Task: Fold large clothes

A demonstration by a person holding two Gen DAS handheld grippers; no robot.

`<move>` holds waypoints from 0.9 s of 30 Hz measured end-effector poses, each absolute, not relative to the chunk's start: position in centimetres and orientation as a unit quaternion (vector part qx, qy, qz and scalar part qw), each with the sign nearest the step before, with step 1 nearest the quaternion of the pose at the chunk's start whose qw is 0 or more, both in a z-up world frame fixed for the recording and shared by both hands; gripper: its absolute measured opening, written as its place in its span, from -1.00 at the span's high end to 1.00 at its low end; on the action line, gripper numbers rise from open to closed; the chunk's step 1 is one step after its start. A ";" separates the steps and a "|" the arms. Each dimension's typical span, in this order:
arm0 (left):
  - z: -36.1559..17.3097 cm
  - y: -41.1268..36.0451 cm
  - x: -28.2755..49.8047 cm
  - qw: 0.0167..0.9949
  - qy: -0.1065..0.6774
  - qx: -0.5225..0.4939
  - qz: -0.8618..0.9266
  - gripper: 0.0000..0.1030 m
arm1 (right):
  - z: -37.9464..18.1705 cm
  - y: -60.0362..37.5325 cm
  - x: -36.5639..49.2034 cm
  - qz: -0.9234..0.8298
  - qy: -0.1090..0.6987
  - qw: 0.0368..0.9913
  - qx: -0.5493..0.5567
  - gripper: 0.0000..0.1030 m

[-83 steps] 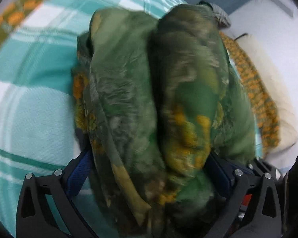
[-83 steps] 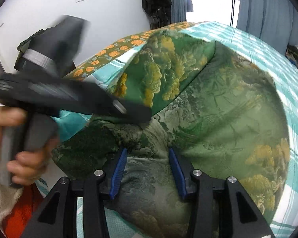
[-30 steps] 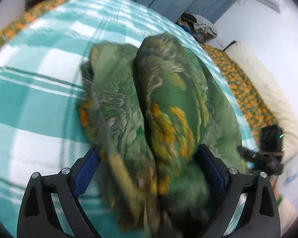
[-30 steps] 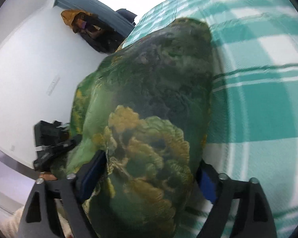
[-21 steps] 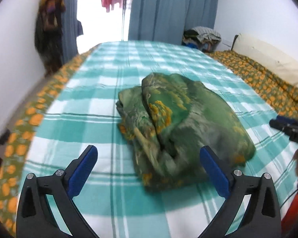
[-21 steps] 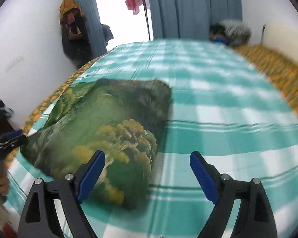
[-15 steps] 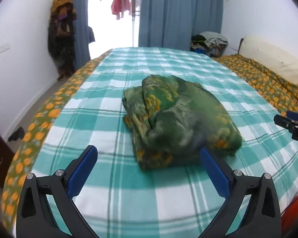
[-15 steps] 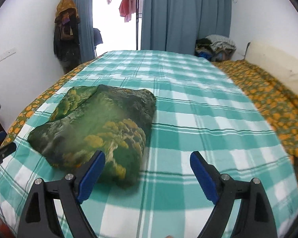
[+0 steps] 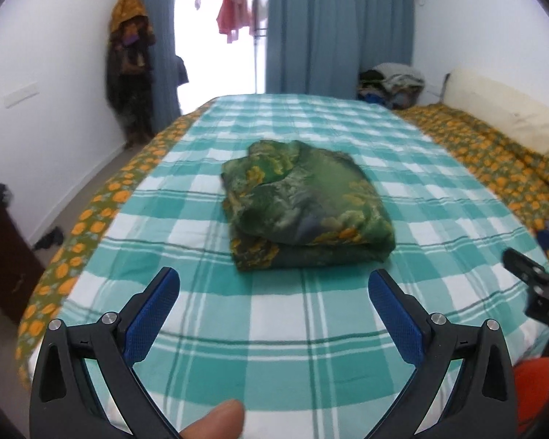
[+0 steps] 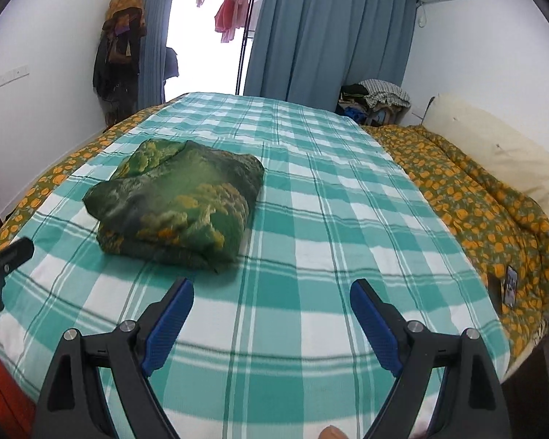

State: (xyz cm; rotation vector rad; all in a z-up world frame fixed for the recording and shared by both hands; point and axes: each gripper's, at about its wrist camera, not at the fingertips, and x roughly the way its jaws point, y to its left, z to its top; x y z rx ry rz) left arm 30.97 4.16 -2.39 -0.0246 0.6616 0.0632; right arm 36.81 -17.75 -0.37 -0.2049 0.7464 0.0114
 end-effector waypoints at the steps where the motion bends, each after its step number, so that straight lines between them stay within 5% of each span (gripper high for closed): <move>1: -2.3 3.7 30.6 0.946 0.323 -0.001 0.039 -0.99 | -0.3 -18.0 36.4 0.004 0.365 0.926 -0.097 -0.73; 27: -1.7 1.0 28.2 0.935 0.352 0.005 0.033 -0.99 | 0.7 -17.7 32.7 0.019 0.370 0.925 -0.086 -0.73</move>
